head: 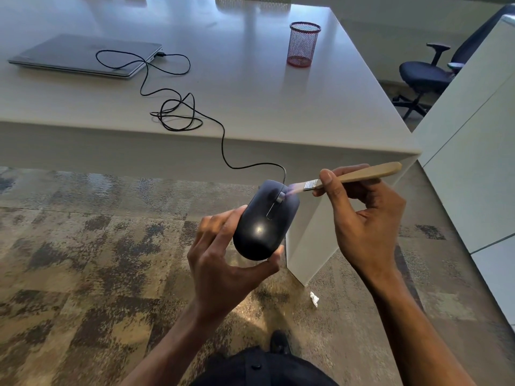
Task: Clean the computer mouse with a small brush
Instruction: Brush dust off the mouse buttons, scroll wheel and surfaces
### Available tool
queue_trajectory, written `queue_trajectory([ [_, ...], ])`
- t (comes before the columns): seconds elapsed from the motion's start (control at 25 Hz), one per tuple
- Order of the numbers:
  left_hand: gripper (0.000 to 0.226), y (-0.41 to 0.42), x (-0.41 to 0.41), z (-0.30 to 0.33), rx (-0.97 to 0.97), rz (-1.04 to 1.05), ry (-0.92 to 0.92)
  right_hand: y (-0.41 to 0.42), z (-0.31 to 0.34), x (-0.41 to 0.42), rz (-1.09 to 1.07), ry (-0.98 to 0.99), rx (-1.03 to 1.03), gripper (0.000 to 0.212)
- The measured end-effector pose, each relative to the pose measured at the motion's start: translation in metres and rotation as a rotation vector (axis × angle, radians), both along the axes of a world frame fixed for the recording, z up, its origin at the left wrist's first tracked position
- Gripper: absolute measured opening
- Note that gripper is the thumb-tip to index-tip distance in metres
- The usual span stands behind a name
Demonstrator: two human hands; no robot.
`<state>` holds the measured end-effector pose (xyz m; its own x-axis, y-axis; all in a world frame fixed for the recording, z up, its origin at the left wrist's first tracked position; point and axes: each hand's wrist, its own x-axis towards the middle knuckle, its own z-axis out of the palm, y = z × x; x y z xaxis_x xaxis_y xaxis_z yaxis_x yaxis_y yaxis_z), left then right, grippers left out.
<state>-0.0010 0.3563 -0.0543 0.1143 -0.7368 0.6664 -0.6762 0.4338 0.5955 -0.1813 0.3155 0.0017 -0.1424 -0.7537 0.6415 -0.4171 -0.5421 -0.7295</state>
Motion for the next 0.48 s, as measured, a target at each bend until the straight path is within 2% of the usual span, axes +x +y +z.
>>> queue_trajectory([
  [0.48,0.067,-0.0033,-0.0017,-0.0001,-0.024,0.001,0.007,0.0058,0.0043,0.0008,0.131,-0.021,0.018,0.009],
])
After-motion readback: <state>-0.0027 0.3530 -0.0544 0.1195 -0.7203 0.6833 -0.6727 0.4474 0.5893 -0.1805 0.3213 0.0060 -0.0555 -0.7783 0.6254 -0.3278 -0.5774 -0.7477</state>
